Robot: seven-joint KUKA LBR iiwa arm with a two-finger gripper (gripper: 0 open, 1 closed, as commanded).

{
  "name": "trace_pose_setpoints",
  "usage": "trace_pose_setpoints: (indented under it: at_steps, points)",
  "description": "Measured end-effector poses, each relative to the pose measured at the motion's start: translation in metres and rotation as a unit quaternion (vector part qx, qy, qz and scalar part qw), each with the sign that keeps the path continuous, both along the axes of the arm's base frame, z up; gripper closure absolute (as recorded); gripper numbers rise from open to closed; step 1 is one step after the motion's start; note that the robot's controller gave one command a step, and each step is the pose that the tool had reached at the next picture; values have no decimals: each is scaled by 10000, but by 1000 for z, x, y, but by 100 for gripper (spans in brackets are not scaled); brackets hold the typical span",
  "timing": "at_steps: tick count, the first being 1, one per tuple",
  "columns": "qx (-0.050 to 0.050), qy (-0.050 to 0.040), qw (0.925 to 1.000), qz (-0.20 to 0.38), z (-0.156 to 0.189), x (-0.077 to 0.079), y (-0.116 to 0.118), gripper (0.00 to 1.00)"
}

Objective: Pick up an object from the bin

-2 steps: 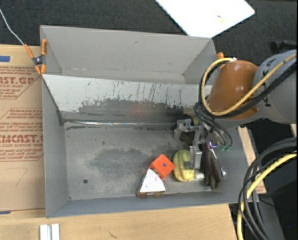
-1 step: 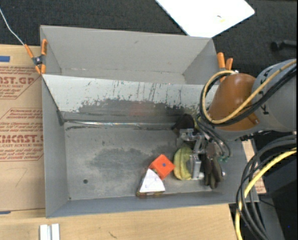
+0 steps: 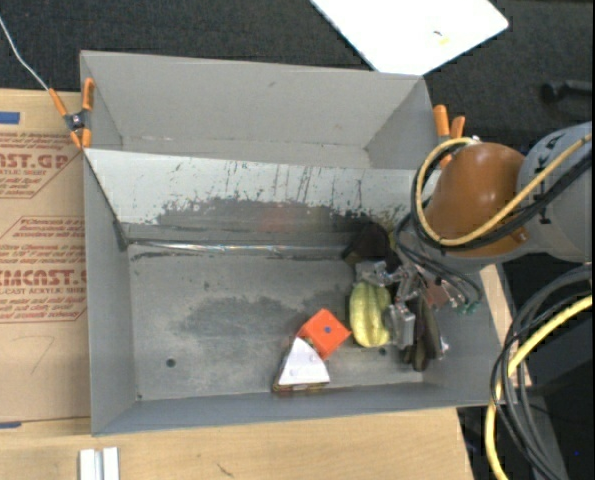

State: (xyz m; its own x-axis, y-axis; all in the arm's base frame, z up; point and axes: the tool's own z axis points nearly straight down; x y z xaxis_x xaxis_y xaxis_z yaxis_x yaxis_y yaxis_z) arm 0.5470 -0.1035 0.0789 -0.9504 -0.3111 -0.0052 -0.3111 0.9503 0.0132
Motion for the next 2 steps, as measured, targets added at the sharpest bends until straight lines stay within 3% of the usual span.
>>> trace_pose_setpoints:
  at_steps: [1,2]
  points:
    - [0,-3,10000,-1,0,0,0,100]
    - [-1,13,10000,-93,64,-20,1,100]
